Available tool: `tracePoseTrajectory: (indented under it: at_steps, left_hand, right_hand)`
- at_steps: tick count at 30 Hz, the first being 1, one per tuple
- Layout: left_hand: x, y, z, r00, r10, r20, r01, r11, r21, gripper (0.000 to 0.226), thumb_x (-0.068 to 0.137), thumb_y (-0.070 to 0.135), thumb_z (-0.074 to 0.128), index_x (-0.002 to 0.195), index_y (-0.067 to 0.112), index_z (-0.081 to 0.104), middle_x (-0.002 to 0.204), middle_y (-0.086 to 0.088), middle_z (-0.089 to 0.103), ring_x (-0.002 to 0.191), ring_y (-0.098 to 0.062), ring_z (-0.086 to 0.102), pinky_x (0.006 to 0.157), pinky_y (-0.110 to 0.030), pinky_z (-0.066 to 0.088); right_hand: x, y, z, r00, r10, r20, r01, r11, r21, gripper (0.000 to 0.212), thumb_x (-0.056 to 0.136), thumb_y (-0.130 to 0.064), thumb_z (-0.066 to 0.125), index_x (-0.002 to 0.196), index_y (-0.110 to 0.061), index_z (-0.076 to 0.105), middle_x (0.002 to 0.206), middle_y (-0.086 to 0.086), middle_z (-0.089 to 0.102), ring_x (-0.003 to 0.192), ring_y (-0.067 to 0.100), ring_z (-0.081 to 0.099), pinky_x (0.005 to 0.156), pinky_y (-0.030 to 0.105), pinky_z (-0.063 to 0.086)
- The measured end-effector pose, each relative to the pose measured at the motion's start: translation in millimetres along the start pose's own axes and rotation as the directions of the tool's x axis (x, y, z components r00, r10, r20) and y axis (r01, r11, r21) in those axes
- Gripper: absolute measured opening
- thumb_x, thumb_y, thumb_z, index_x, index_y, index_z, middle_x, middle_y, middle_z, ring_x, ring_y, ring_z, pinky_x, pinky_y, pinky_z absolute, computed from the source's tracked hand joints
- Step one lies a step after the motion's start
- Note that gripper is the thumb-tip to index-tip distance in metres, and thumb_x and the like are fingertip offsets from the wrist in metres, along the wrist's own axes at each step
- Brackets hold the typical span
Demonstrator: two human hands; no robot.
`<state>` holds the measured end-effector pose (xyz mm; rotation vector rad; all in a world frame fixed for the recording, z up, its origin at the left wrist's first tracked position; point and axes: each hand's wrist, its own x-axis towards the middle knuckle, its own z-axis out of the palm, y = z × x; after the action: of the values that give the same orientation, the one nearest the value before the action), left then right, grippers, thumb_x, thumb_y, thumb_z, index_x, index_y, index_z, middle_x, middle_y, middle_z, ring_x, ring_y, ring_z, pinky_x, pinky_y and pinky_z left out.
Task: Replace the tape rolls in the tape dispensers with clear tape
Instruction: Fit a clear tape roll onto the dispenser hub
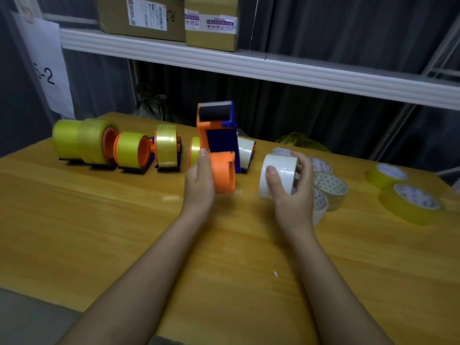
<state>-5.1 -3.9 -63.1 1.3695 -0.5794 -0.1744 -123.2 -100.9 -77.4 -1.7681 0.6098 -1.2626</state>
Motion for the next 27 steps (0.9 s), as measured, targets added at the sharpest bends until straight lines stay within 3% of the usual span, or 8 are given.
tracePoseTrajectory:
  at_steps: [3, 5, 9, 11, 14, 19, 27]
  left_hand:
    - [-1, -2, 3, 0.995, 0.037, 0.089, -0.040, 0.998, 0.037, 0.043, 0.103, 0.035, 0.026, 0.072, 0.018, 0.049, 0.062, 0.000, 0.048, 0.051, -0.005, 0.047, 0.051, -0.014, 0.038]
    - [-2, -2, 3, 0.993, 0.043, 0.113, -0.049, 0.998, 0.046, 0.043, 0.103, 0.035, 0.026, 0.073, 0.016, 0.049, 0.061, 0.001, 0.048, 0.050, -0.002, 0.047, 0.051, -0.014, 0.039]
    - [-2, 10, 9, 0.987, 0.062, 0.148, -0.070, 0.997, 0.045, 0.047, 0.104, 0.036, 0.025, 0.081, 0.006, 0.053, 0.064, -0.003, 0.049, 0.054, -0.007, 0.048, 0.053, -0.017, 0.039]
    - [0, 18, 15, 0.986, 0.065, 0.156, -0.073, 0.996, 0.046, 0.044, 0.104, 0.037, 0.026, 0.084, 0.008, 0.053, 0.066, -0.003, 0.049, 0.057, -0.009, 0.048, 0.053, -0.017, 0.038]
    - [0, 28, 27, 0.981, 0.067, 0.183, -0.079, 0.995, 0.060, 0.045, 0.104, 0.038, 0.026, 0.087, 0.009, 0.055, 0.069, -0.009, 0.049, 0.061, -0.015, 0.048, 0.055, -0.023, 0.037]
    - [0, 35, 48, 0.966, 0.052, 0.252, -0.074, 0.994, 0.081, 0.048, 0.100, 0.047, 0.027, 0.083, 0.013, 0.055, 0.071, -0.013, 0.049, 0.063, -0.021, 0.047, 0.062, -0.032, 0.035]
    - [4, 42, 88, 0.954, 0.019, 0.300, -0.073, 0.983, 0.170, 0.045, 0.103, 0.042, 0.027, 0.072, 0.013, 0.044, 0.061, -0.003, 0.040, 0.056, -0.014, 0.041, 0.053, -0.021, 0.032]
  right_hand:
    - [1, 0, -3, 1.000, -0.018, 0.009, 0.019, 0.984, -0.179, 0.068, 0.082, -0.045, 0.070, 0.139, -0.041, 0.033, 0.131, -0.019, 0.034, 0.119, -0.006, 0.033, 0.087, 0.008, 0.029]
    - [1, -1, -7, 1.000, -0.030, -0.008, 0.027, 0.970, -0.241, 0.076, 0.080, -0.043, 0.073, 0.143, -0.037, 0.030, 0.138, -0.014, 0.033, 0.119, -0.007, 0.028, 0.089, 0.013, 0.028]
    - [12, -4, -21, 0.997, -0.057, -0.047, 0.037, 0.938, -0.345, 0.074, 0.077, -0.046, 0.075, 0.138, -0.029, 0.038, 0.137, -0.005, 0.037, 0.122, 0.007, 0.037, 0.092, 0.028, 0.038]
    - [20, -5, -31, 0.999, -0.036, -0.037, 0.019, 0.926, -0.377, 0.073, 0.077, -0.045, 0.075, 0.139, -0.030, 0.039, 0.138, -0.004, 0.035, 0.125, 0.013, 0.039, 0.093, 0.029, 0.040]
    - [31, -3, -50, 0.999, -0.020, -0.038, 0.003, 0.917, -0.399, 0.074, 0.075, -0.043, 0.077, 0.139, -0.030, 0.042, 0.136, -0.004, 0.034, 0.126, 0.014, 0.041, 0.097, 0.028, 0.040]
    - [44, 3, -86, 0.996, 0.008, -0.090, -0.051, 0.876, -0.479, 0.073, 0.075, -0.044, 0.076, 0.139, -0.034, 0.043, 0.136, -0.006, 0.036, 0.128, 0.015, 0.040, 0.107, 0.048, 0.037]
    - [61, 20, -132, 0.974, 0.173, -0.146, -0.227, 0.736, -0.638, 0.076, 0.080, -0.048, 0.071, 0.146, -0.032, 0.036, 0.150, -0.001, 0.027, 0.137, 0.023, 0.030, 0.109, 0.043, 0.022]
